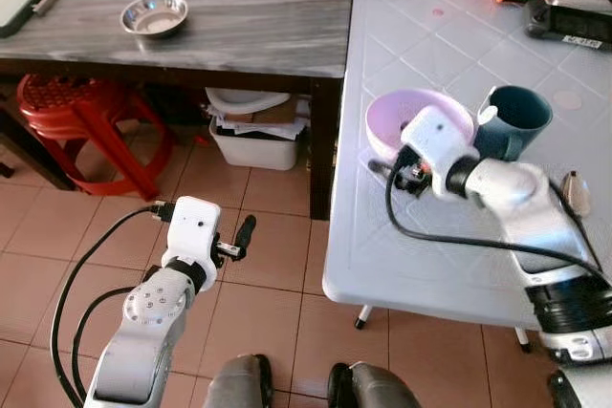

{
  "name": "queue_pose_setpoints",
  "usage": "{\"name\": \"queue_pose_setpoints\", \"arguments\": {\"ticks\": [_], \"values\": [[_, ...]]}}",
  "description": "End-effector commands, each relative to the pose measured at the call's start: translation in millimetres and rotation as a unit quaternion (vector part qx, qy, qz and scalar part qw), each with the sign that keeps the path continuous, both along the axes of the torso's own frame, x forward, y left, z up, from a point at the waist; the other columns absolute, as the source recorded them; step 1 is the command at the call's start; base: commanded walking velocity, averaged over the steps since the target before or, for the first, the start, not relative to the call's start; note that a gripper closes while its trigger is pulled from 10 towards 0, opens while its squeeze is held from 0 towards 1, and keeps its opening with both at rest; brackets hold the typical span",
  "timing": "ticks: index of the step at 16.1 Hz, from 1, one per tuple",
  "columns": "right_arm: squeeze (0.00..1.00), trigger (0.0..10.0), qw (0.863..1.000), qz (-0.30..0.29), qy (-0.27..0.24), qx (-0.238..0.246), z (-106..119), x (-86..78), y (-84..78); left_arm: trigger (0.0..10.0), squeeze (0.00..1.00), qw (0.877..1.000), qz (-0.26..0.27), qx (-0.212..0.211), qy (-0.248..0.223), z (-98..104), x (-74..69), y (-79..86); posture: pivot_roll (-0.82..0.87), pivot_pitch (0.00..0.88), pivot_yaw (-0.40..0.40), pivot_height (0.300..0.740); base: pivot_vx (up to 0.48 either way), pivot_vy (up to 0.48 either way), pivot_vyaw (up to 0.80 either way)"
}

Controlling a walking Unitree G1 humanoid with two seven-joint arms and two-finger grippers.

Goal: Setting the table

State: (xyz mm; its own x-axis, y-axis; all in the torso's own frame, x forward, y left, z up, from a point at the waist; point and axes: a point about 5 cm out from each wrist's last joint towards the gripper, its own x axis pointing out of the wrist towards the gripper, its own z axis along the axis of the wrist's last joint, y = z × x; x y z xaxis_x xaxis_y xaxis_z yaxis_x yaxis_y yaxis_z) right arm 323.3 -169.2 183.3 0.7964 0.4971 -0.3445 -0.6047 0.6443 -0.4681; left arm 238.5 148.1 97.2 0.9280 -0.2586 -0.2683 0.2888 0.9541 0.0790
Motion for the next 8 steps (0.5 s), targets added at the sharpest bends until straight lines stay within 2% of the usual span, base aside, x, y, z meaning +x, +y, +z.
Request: {"name": "queue_pose_setpoints", "arguments": {"ticks": [1,4,8], "values": [[0.00,0.0,1.000,0.012,0.013,-0.005,4,1.1,0.1,10.0,0.00,1.000,-0.005,0.007,0.015,-5,-0.9,0.9,0.02,0.102,0.021,0.740,0.000,0.000,0.00],[0.00,0.0,0.999,0.028,0.032,-0.011,5,2.1,1.1,10.0,0.00,1.000,-0.010,0.011,0.022,-7,-0.1,-1.0,0.02,0.101,0.019,0.740,0.000,0.000,0.00],[0.00,0.0,0.996,0.031,0.084,-0.019,-9,-4.7,-3.9,10.0,0.00,0.999,-0.016,0.015,0.034,-10,-0.3,-2.0,0.02,0.099,0.017,0.740,0.000,0.000,0.00]]}}
